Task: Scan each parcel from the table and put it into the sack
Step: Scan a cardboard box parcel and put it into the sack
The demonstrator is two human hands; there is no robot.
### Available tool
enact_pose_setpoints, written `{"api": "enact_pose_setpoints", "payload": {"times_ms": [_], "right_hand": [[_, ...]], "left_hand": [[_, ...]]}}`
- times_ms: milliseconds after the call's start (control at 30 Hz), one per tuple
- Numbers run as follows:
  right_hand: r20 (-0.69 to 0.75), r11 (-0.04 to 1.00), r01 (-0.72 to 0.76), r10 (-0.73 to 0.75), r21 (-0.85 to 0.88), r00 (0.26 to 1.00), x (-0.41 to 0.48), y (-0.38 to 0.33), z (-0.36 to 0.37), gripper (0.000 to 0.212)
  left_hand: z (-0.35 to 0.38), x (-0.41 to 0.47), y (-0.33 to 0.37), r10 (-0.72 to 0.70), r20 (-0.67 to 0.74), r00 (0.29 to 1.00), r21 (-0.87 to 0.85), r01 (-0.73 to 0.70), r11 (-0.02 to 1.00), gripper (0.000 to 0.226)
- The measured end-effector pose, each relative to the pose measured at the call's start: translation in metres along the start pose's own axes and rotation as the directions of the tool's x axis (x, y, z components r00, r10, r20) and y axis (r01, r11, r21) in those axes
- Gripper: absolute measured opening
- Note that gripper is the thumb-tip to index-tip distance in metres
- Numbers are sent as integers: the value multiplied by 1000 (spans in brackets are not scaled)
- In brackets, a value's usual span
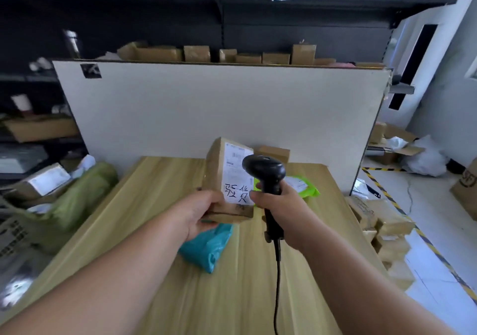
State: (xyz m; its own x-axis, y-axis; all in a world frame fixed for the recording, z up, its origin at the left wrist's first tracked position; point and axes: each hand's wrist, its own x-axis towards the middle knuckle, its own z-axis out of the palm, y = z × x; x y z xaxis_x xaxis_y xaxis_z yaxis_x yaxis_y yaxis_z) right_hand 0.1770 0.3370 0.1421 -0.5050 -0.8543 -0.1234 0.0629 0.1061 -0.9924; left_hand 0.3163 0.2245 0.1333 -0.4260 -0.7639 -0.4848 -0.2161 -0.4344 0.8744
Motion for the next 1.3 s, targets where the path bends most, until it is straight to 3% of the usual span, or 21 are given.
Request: {"api": "enact_pose_setpoints", "payload": {"times_ms": [100,233,567,833,1300], "right_hand": [[100,996,-82,76,47,992,-1,-14,47,16],[223,979,-182,157,97,962,-7,-32,123,13],[345,968,-245,211,56,915,-16,-48,277,31],[324,976,-217,209,-14,923,-18,-65,305,25],[395,980,-194,195,-44,898,19,-82,283,23]], "left_hand": [[-70,1,0,28,-70,997,-94,-35,995,16],[-164,-4,0,108,-198,974,-34,-117,993,22],[-321,-11,-13,38,-223,974,-75,-57,996,36],[-353,-2,-12,18,-202,979,-81,-35,996,46],[-337,22,0,30,-288,957,-80,-55,995,43]]}}
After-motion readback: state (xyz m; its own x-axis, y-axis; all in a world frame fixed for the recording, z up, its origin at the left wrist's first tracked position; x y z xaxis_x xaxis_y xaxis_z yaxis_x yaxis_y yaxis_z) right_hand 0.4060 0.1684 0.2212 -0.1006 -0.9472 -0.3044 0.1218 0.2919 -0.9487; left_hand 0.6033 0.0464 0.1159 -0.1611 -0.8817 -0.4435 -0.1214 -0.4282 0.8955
